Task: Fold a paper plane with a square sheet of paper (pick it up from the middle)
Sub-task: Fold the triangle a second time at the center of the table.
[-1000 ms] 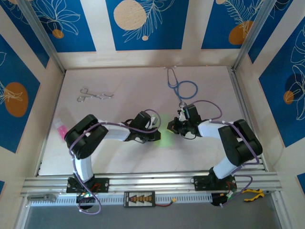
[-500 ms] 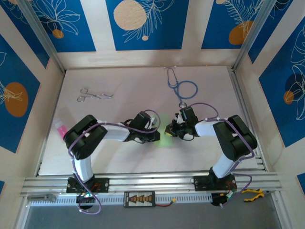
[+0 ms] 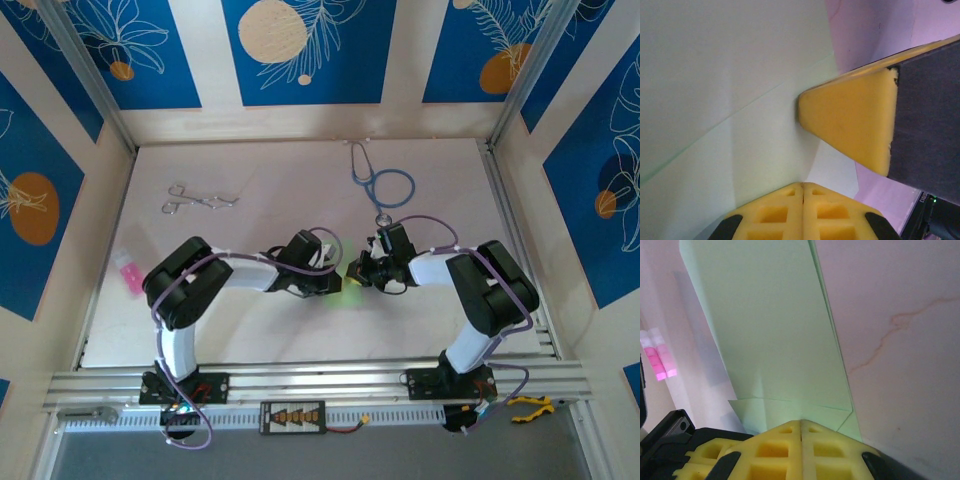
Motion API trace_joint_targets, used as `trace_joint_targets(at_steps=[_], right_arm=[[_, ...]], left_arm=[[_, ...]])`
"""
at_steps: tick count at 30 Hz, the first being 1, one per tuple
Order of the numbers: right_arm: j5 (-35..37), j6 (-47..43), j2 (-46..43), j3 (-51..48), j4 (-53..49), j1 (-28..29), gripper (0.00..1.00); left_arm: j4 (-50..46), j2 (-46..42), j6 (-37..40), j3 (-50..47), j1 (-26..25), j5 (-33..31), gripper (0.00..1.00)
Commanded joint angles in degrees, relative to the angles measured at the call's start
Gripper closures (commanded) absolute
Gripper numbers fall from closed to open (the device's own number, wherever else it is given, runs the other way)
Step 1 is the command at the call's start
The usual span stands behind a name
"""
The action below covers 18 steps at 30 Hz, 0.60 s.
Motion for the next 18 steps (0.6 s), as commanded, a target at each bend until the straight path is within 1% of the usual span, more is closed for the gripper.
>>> trace_joint_targets(at_steps=[1, 7, 18], right_arm=[[2.93, 0.2, 2.6, -0.66, -4.63, 0.01, 1.0], [3.68, -0.24, 2.78, -0.2, -6.03, 0.05, 1.0], [5.39, -1.58, 2.62, 1.44, -9.29, 0.77, 1.0]], left_arm=[[-3.88, 1.34, 0.4, 0.13, -0.57, 0.07, 0.95], [-5.5, -1.1, 0.08, -3.64, -0.52, 0.96, 0.95], [-9.89, -4.88, 4.23, -7.05, -0.84, 3.19, 0.94]])
